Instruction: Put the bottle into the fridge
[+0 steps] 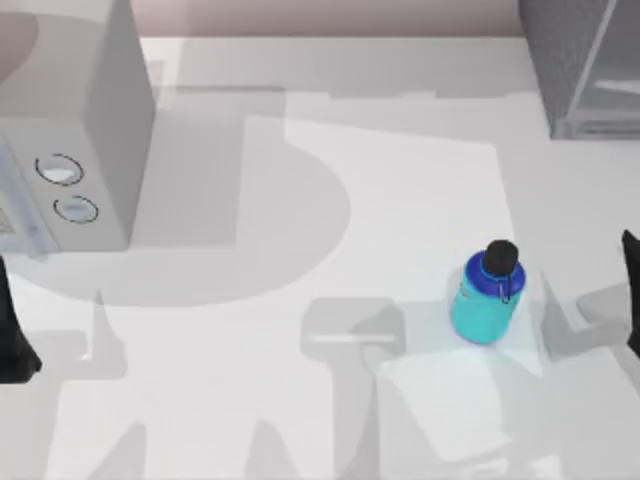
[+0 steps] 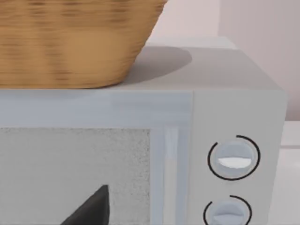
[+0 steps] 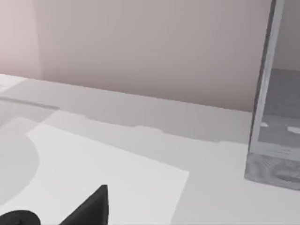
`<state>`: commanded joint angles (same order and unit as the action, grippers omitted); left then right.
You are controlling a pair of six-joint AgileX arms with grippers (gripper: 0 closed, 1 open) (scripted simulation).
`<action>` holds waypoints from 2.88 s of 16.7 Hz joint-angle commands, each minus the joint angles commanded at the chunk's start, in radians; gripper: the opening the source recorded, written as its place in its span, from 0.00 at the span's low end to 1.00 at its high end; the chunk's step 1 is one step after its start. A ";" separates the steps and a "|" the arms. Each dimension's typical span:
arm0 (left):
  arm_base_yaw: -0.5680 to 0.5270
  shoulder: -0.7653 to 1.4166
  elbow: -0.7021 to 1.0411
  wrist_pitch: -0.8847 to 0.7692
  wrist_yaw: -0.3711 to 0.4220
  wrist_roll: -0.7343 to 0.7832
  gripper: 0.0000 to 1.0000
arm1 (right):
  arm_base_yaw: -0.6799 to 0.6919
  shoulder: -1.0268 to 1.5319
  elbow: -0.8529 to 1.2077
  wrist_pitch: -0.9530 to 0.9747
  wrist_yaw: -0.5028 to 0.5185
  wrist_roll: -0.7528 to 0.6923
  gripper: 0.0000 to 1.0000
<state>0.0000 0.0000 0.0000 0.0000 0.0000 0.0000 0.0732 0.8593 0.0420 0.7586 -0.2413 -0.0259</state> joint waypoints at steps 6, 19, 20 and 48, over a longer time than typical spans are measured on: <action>0.000 0.000 0.000 0.000 0.000 0.000 1.00 | 0.040 0.515 0.008 0.430 -0.140 -0.039 1.00; 0.000 0.000 0.000 0.000 0.000 0.000 1.00 | 0.095 1.207 0.020 1.017 -0.330 -0.093 1.00; 0.000 0.000 0.000 0.000 0.000 0.000 1.00 | 0.095 1.213 0.020 1.022 -0.332 -0.094 1.00; 0.000 0.000 0.000 0.000 0.000 0.000 1.00 | 0.246 1.274 0.226 0.894 -0.184 -0.056 1.00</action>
<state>0.0000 0.0000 0.0000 0.0000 0.0000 0.0000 0.3192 2.1338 0.2678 1.6521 -0.4249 -0.0818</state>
